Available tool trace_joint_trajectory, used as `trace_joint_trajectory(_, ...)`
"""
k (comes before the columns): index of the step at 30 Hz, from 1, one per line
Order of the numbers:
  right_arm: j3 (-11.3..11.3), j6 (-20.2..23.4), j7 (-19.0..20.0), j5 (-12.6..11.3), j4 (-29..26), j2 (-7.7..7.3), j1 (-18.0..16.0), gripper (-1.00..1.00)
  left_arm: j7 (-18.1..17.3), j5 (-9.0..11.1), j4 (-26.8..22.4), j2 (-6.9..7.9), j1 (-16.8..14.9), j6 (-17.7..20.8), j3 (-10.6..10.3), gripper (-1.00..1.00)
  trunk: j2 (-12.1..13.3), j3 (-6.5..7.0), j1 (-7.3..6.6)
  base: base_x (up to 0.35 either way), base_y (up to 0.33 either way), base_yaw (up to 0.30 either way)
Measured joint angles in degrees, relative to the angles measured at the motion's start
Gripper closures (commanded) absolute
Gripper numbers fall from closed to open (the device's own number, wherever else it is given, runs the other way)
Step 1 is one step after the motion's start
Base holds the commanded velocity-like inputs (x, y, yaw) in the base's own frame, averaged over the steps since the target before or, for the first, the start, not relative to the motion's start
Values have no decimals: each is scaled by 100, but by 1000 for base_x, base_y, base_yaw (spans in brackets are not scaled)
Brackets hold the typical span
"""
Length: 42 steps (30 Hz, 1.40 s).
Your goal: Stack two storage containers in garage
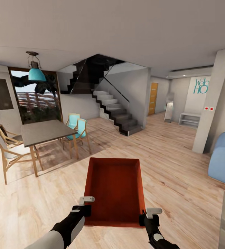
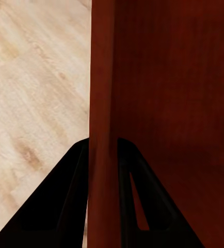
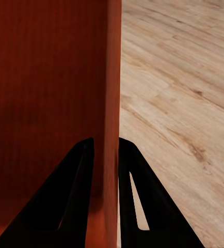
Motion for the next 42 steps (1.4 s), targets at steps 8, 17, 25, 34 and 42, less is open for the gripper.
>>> trace_joint_trajectory(8, 5, 0, 0, -6, -1, 0, 0, 100, -7, -15, 0, 0, 0, 1, 13, 100, 0, 0, 0, 321, 0, 0)
trace_joint_trajectory(17, 20, 1, -8, -25, 3, 8, 0, 100, -8, 6, 2, 8, 0, 2, -4, 100, 0, 0, 0, 322, 0, 0)
trace_joint_trajectory(25, 16, 1, -8, -20, 4, 8, 0, 100, -8, 8, 2, 9, 0, 2, -5, 100, 0, 0, 0, 322, 0, -10)
trace_joint_trajectory(34, -26, 3, -23, 53, -6, 7, 1, 100, -12, 1, -2, 8, -1, 0, 1, 100, 0, 0, 0, 322, 0, -236)
trace_joint_trajectory(42, -37, 1, -10, 62, -5, 2, 1, 100, -12, 4, -2, 6, 0, -1, 0, 100, 0, 0, 0, 322, 0, -280)
